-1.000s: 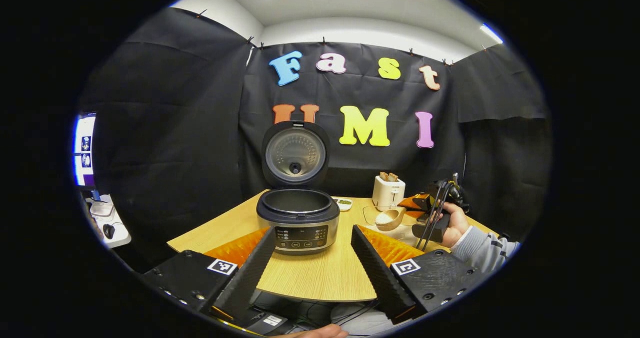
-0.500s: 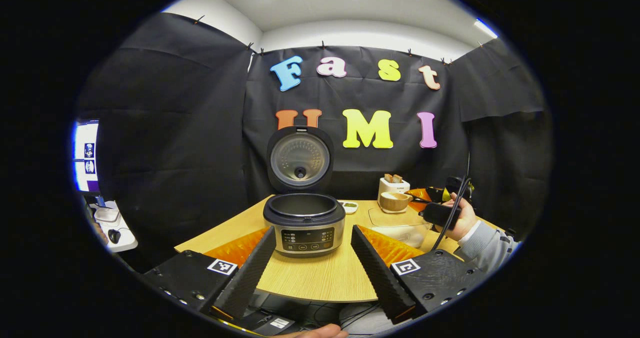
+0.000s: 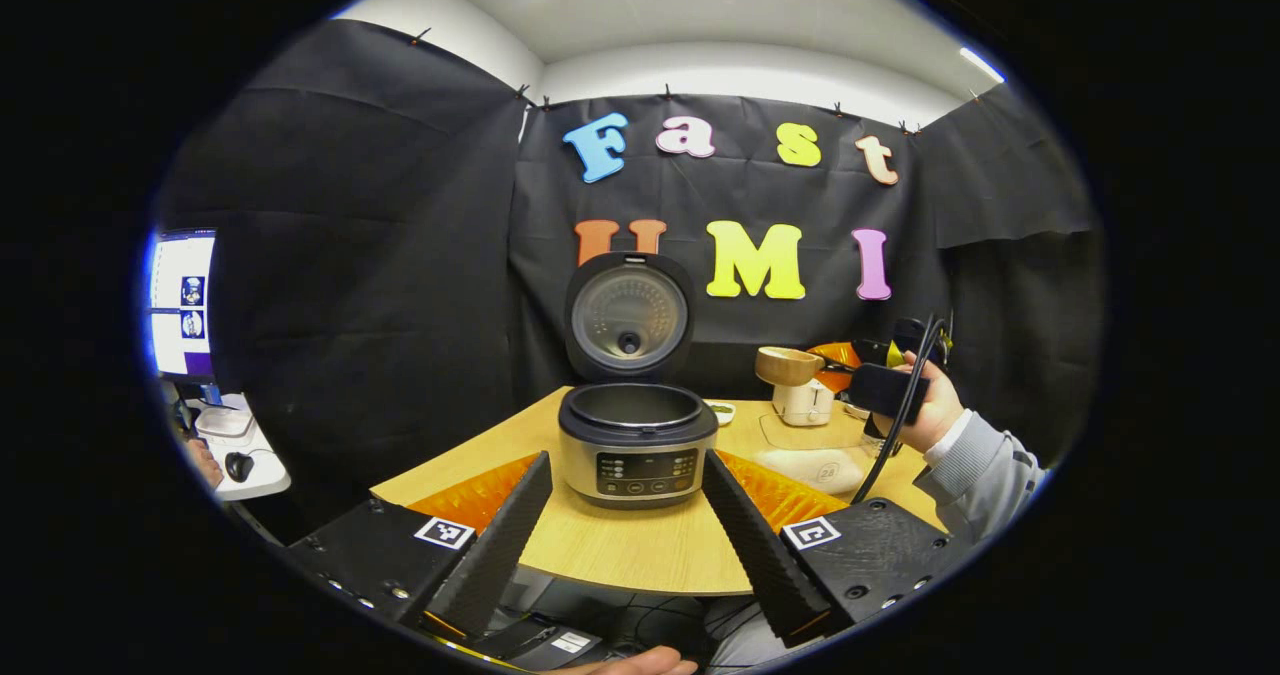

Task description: Close the left gripper, press the button to open the rice cooker; take a wooden spoon from the chopstick holder with the right hand, scoop a spoonful of rice and pour it into the rice cooker, then put the wooden spoon back into the chopstick holder.

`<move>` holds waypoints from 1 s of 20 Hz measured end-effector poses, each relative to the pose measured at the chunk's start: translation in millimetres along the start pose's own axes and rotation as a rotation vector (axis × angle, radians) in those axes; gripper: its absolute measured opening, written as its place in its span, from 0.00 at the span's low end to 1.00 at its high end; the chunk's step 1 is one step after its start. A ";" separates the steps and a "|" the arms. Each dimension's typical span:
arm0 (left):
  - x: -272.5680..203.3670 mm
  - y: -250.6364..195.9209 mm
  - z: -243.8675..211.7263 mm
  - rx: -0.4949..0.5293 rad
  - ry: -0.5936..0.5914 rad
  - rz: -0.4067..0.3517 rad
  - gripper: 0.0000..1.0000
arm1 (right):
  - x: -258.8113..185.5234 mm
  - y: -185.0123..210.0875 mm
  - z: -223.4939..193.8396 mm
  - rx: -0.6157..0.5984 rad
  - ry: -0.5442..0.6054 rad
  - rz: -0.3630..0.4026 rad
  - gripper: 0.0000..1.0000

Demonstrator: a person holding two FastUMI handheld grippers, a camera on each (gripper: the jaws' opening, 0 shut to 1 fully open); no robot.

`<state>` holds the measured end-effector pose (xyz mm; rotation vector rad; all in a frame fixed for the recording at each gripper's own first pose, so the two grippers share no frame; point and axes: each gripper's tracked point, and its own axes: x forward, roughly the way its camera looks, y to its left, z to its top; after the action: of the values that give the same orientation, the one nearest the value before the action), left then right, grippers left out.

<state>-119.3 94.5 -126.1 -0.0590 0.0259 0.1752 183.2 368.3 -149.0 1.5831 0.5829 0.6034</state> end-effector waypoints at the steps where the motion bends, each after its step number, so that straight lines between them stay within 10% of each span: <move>1: -2.0 3.2 0.5 -0.002 -0.002 0.002 0.97 | 7.6 -1.3 -7.1 -0.017 0.008 -0.018 0.09; 9: -17.4 39.2 -2.2 0.049 0.006 0.036 0.96 | 75.1 3.6 -74.4 -0.342 0.085 -0.180 0.09; 20: -36.4 57.2 10.0 -0.006 -0.020 0.032 0.96 | 125.9 25.9 -105.3 -0.904 0.093 -0.174 0.10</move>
<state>-164.9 145.0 -118.3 -0.0629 0.0059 0.2074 204.4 528.2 -109.0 0.6514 0.4157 0.6787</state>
